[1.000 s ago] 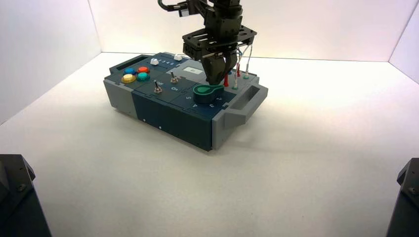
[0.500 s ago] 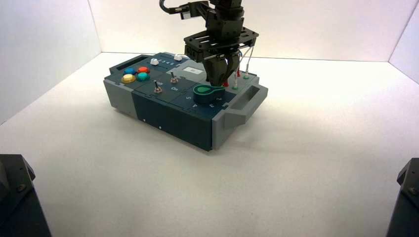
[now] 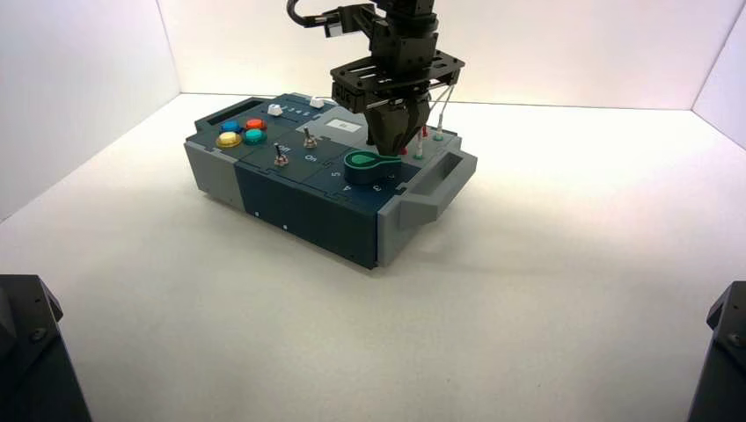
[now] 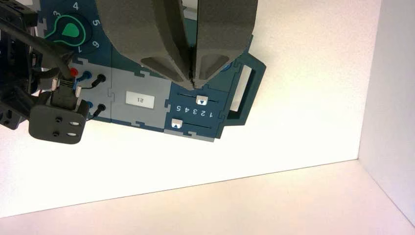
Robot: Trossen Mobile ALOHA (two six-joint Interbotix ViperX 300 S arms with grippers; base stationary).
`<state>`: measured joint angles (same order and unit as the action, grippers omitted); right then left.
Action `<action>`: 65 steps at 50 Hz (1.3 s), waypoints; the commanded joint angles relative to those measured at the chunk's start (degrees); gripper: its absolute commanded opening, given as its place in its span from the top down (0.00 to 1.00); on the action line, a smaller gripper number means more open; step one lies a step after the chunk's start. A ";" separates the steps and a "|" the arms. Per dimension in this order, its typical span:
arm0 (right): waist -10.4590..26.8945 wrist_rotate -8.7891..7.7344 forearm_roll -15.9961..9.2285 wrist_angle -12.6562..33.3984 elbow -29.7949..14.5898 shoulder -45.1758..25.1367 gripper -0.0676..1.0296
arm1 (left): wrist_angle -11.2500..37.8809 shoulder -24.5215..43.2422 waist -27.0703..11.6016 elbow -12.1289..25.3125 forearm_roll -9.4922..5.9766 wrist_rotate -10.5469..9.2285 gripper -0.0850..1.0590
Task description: Turn the knob to position 2.
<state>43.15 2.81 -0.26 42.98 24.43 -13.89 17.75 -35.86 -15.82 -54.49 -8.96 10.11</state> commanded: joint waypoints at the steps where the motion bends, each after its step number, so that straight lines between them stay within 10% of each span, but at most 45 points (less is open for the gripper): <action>1: -0.09 0.35 -0.26 -0.09 -0.44 2.37 0.96 | -0.62 -0.44 0.18 0.97 0.18 0.35 0.95; 65: -0.62 0.62 2.81 2.20 -3.16 8.61 0.96 | 0.09 0.18 0.18 1.85 0.18 2.37 0.95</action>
<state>42.71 3.25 2.37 44.82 22.15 -9.14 18.02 -35.51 -15.82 -54.40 -8.88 12.13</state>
